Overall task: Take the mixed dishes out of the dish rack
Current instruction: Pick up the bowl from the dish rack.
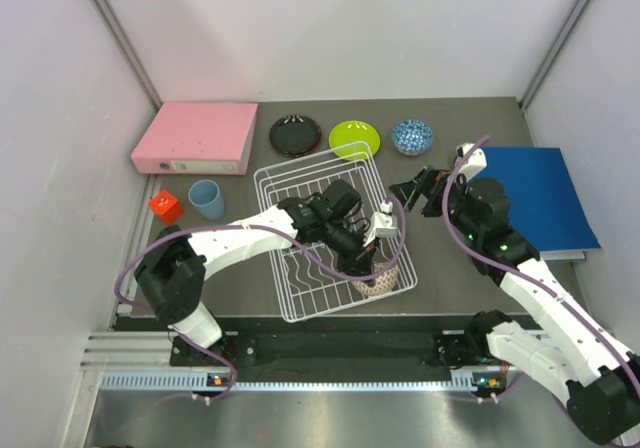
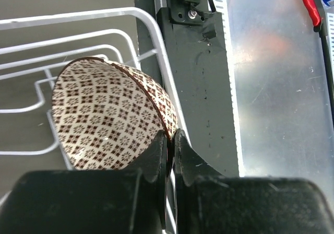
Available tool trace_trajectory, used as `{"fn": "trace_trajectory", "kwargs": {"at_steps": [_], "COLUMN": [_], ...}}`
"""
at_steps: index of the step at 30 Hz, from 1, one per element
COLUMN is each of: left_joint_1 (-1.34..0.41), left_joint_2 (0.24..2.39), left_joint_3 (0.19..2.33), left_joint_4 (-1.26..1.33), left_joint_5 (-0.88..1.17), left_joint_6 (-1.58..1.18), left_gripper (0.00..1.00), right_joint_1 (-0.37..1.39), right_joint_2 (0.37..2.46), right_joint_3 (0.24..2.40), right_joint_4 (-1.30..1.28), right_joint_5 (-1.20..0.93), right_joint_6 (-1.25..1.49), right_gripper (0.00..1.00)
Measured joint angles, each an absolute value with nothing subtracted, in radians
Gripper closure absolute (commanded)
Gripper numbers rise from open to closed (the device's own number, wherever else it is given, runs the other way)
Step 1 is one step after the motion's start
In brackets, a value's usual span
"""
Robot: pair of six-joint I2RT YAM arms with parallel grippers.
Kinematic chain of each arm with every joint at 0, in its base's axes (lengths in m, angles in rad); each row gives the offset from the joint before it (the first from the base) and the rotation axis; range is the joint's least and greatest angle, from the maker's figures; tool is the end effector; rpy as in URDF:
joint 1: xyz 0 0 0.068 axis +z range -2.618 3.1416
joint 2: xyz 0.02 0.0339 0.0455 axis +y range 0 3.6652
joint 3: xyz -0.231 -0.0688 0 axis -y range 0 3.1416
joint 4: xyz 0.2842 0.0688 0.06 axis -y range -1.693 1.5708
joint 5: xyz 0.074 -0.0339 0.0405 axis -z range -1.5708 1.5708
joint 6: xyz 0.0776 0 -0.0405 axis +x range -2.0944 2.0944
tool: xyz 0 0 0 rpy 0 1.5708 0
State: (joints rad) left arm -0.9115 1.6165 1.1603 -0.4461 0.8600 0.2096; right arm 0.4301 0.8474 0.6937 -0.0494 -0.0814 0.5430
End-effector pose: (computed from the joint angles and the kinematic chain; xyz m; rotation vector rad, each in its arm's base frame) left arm 0.1920 -0.3438 0.1751 1.6493 1.8861 -1.3610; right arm 0.2749 0.1331 0.2719 0.0428 1.8390 0.7668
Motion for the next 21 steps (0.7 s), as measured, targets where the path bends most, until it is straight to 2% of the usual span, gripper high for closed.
{"fn": "trace_trajectory", "kwargs": {"at_steps": [21], "left_joint_1": [-0.884], "left_joint_2": [1.617], "left_joint_3": [1.29], "left_joint_4": [-0.631], "left_joint_5": [0.774], "left_joint_6": [0.236], "left_gripper": [1.0], "right_joint_1": [0.43], "right_joint_2": [0.844], "right_joint_3": [0.694], "right_joint_4": [-0.05], "right_joint_5": [-0.082], "right_joint_6": [0.543], "right_gripper": [0.0]}}
